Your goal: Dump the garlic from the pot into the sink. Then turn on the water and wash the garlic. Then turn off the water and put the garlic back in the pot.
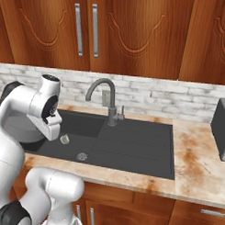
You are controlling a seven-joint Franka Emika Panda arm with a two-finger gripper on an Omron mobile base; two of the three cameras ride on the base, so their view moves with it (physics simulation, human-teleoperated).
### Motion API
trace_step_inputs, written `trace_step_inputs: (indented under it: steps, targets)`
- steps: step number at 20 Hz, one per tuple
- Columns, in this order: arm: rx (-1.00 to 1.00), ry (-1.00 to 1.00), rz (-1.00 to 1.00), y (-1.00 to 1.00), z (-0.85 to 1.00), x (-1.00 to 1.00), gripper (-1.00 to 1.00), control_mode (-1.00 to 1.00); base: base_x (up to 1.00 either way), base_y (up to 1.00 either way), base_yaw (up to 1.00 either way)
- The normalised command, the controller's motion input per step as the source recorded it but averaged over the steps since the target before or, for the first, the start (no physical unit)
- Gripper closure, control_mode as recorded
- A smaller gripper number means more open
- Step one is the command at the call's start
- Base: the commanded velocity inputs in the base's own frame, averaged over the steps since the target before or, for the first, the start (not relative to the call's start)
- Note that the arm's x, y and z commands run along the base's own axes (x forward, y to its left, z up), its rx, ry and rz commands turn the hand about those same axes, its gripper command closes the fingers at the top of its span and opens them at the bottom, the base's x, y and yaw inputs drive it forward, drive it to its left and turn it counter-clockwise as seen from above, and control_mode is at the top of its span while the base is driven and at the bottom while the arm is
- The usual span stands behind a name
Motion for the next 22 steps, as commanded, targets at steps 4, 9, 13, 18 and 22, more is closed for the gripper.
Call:
trace_step_inputs:
  steps: [4, 9, 13, 18, 22]
  targets:
    - [0.00, 0.00, 0.20, 0.34, -0.37, 0.26, 1.00, -1.00, 0.00, 0.00, 0.00]
    - [0.00, -0.07, 0.12, 0.54, -0.29, 0.03, 1.00, -1.00, 0.00, 0.00, 0.00]
    - [0.00, -0.14, 0.03, 0.58, -0.18, 0.01, 1.00, -1.00, 0.00, 0.00, 0.00]
    - [0.00, -0.13, 0.00, 0.49, -0.16, 0.16, 1.00, -1.00, 0.00, 0.00, 0.00]
    - [0.00, -0.09, 0.00, 0.41, -0.16, 0.30, 1.00, -1.00, 0.00, 0.00, 0.00]
